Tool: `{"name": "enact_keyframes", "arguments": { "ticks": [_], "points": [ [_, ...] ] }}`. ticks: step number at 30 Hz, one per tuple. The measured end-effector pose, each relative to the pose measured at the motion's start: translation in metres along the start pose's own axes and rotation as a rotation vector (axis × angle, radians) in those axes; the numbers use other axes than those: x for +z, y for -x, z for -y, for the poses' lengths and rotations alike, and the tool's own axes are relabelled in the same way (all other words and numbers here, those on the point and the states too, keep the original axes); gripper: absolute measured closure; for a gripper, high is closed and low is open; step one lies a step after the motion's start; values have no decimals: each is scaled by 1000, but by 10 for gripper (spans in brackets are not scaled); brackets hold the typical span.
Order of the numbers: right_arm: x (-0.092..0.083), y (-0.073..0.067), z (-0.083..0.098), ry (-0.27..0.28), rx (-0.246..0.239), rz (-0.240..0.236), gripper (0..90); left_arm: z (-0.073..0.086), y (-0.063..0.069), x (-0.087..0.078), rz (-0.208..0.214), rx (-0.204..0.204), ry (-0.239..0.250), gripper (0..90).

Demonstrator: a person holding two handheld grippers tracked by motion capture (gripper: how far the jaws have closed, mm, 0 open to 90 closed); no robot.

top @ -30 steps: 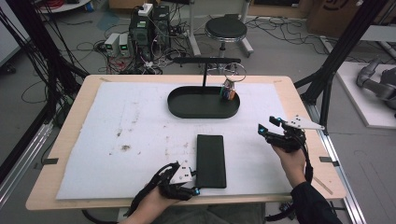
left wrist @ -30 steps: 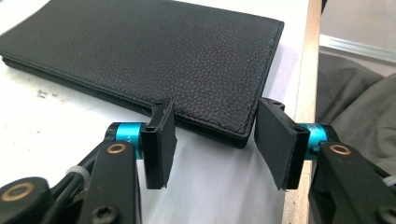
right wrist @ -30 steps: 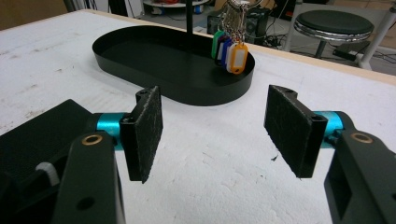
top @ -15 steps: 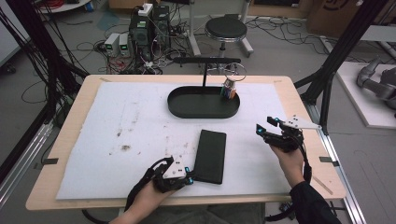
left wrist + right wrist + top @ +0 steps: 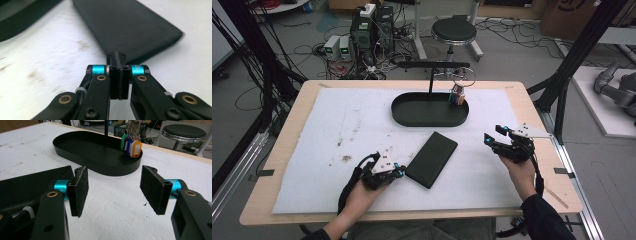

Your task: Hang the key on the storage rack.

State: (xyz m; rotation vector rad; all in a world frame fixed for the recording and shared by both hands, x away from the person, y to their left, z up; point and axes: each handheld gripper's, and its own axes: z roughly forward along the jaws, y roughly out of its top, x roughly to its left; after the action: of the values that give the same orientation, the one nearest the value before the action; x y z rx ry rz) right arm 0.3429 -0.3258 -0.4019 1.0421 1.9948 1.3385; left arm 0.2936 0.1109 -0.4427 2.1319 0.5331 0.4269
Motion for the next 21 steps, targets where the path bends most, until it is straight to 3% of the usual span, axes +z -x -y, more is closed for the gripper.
{"name": "enact_keyframes", "arguments": {
  "ticks": [3,6,9,12,15,17,21],
  "points": [
    [0,0,0,-2,4,-1,404,1,-3,-3,9,-6,30,877],
    [0,0,0,-5,3,-4,404,-4,5,-1,42,24,68,680],
    [2,1,0,-9,9,-17,402,-10,17,5,47,16,64,468],
    [7,1,1,-23,18,-42,393,-14,28,12,46,9,38,422],
    [17,2,3,-56,37,-113,387,-14,31,15,27,17,4,416],
    [25,0,4,-87,37,-155,387,-12,27,15,-1,4,-11,412],
    [43,-9,6,-142,-8,-227,388,-7,15,14,-33,-45,-27,397]
  ]
}}
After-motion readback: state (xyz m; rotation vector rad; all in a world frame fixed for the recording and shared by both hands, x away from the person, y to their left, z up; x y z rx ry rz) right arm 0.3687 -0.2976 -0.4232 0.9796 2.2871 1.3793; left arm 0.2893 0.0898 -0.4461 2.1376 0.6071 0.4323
